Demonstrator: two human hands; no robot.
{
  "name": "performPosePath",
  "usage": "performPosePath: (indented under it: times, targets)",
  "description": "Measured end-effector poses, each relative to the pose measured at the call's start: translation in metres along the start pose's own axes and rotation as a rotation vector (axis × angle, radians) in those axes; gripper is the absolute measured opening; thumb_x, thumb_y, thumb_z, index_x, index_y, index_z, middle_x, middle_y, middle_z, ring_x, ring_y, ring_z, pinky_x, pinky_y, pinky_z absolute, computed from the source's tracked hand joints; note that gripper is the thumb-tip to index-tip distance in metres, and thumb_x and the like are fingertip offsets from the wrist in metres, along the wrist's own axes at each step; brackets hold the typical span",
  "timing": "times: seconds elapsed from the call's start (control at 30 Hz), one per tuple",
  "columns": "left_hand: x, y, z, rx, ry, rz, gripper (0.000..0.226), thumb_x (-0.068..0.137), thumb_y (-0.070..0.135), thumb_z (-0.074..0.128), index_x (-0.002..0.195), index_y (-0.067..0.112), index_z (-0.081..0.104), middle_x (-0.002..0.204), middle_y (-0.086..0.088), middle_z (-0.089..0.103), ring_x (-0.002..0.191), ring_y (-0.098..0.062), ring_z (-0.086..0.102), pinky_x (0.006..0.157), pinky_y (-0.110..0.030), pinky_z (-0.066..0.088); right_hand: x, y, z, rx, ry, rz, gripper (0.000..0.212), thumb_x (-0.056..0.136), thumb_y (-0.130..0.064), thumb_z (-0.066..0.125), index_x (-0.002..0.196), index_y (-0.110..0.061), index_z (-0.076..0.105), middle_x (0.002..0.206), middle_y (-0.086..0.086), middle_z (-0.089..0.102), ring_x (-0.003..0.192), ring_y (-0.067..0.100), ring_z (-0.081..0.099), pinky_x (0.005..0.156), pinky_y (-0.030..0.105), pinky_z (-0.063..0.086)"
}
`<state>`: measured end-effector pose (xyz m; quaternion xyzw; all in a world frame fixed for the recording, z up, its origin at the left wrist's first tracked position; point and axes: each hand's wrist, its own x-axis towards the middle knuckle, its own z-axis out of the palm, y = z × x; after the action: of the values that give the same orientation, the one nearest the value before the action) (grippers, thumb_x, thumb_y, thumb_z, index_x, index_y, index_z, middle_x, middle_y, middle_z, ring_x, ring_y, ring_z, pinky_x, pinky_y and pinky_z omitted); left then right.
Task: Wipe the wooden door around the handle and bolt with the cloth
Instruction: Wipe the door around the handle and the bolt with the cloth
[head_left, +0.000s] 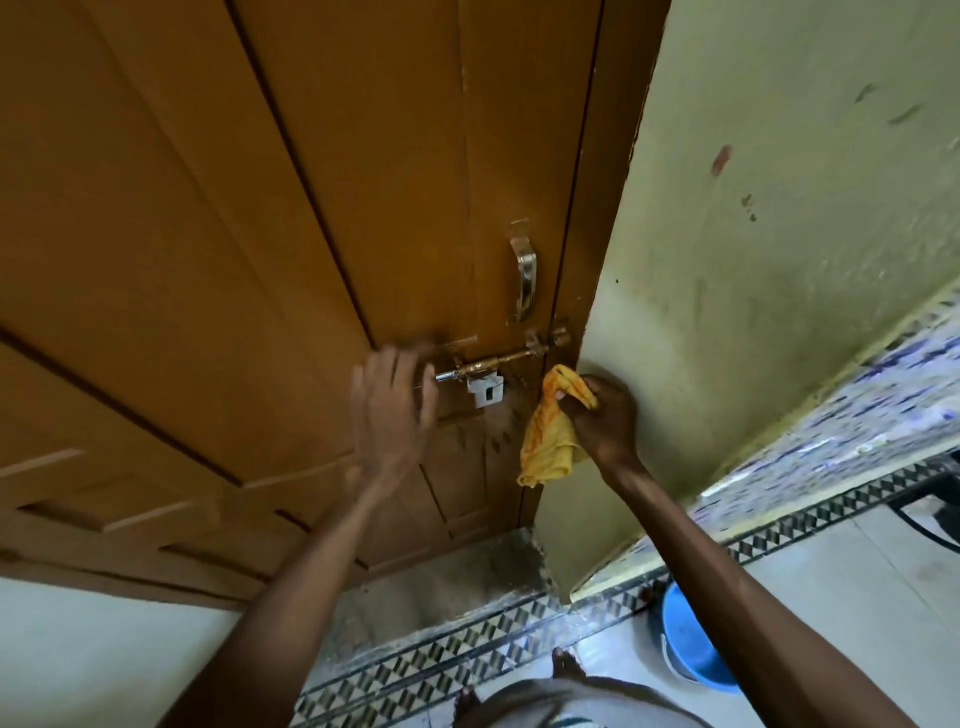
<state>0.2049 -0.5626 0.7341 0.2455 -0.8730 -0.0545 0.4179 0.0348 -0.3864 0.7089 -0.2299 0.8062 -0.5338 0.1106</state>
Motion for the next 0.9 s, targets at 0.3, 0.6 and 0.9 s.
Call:
performPosePath:
  times: [0.3, 0.6, 0.9]
  targets:
    - [-0.035, 0.017, 0.065, -0.766, -0.449, -0.914, 0.032, 0.098, 0.000, 0.061, 0.129, 0.005, 0.056, 0.115, -0.004, 0.065, 0.107, -0.014, 0.061, 0.086, -0.018, 0.047, 0.000, 0.011, -0.003, 0.092, 0.021, 0.120, 0.012, 0.090, -0.019, 0.066, 0.098, -0.013, 0.071, 0.092, 0.004, 0.070, 0.086, 0.023, 0.067, 0.077, 0.032, 0.053]
    - [-0.039, 0.028, 0.072, -0.853, -0.465, -0.968, 0.023, 0.102, -0.008, 0.045, 0.111, -0.001, 0.065, 0.090, -0.007, 0.066, 0.071, -0.007, 0.062, 0.061, -0.016, 0.049, 0.001, -0.010, 0.007, -0.025, -0.016, -0.205, 0.030, 0.093, -0.022, 0.062, 0.121, -0.014, 0.066, 0.114, -0.006, 0.066, 0.104, 0.009, 0.062, 0.094, 0.025, 0.052]
    - [-0.032, 0.037, 0.059, -0.931, -0.486, -1.182, 0.039, 0.101, -0.016, 0.026, 0.093, 0.001, 0.060, 0.078, -0.011, 0.061, 0.049, -0.002, 0.064, 0.053, -0.017, 0.058, -0.004, -0.035, 0.061, -0.648, -0.245, -0.496, 0.041, 0.085, -0.016, 0.070, 0.125, -0.022, 0.064, 0.131, 0.004, 0.057, 0.120, 0.032, 0.054, 0.089, 0.047, 0.055]
